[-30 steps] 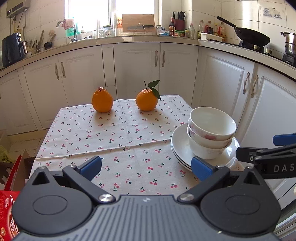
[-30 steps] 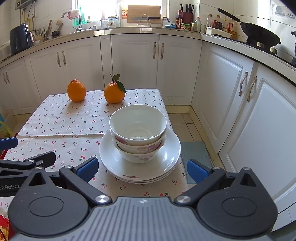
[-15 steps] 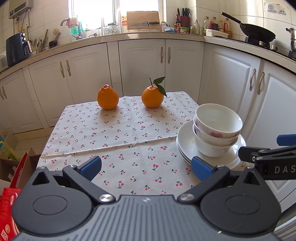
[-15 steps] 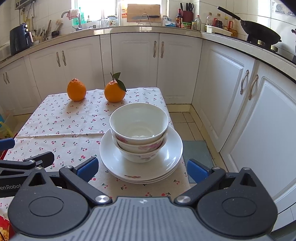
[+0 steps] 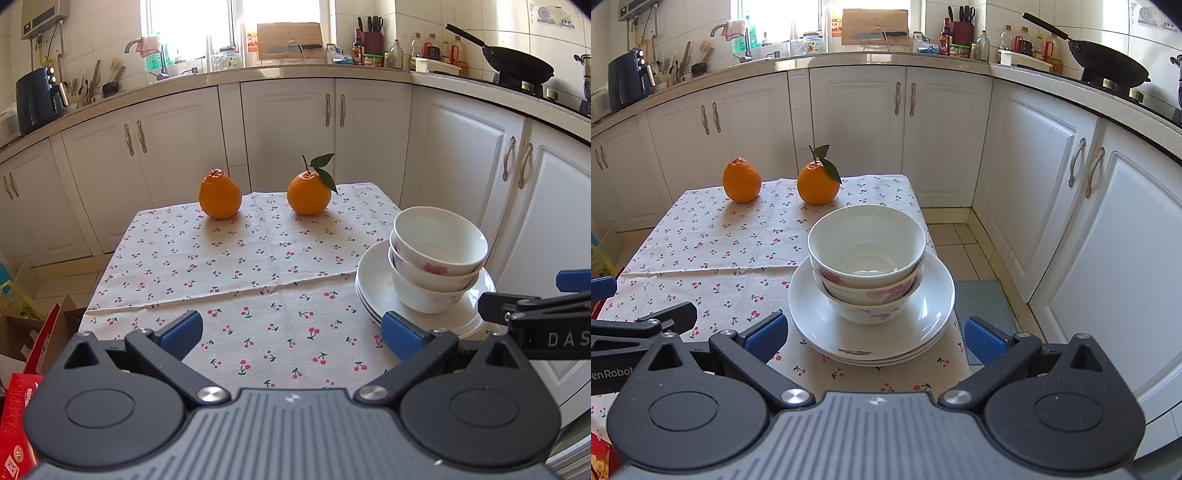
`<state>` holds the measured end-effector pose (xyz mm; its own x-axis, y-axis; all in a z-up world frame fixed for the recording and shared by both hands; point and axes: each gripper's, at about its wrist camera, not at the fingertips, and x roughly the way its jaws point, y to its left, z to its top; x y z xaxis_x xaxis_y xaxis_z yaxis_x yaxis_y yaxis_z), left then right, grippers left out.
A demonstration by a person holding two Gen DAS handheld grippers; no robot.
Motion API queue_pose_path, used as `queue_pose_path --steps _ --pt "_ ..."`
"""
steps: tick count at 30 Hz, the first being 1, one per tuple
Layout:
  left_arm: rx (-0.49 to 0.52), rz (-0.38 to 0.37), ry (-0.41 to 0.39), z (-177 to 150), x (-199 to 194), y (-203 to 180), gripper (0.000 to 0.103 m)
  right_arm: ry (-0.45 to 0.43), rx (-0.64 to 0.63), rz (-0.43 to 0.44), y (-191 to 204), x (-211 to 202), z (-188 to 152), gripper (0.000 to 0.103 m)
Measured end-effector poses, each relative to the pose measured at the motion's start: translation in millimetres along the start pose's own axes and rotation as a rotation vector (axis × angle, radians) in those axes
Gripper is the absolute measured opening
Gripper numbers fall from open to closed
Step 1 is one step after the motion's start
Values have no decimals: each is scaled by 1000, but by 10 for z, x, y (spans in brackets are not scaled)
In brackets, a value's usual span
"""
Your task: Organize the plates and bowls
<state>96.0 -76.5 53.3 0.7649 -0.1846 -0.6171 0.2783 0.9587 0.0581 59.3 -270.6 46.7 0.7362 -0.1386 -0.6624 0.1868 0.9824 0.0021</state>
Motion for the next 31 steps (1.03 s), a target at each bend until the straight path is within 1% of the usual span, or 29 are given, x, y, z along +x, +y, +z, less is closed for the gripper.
queue_pose_path --steps 10,31 --pt "-1 14 1 -3 -7 -20 102 1 6 -2 -10 5 -10 103" --pt "-7 19 3 -12 -9 -11 102 -1 2 -8 14 9 -15 103"
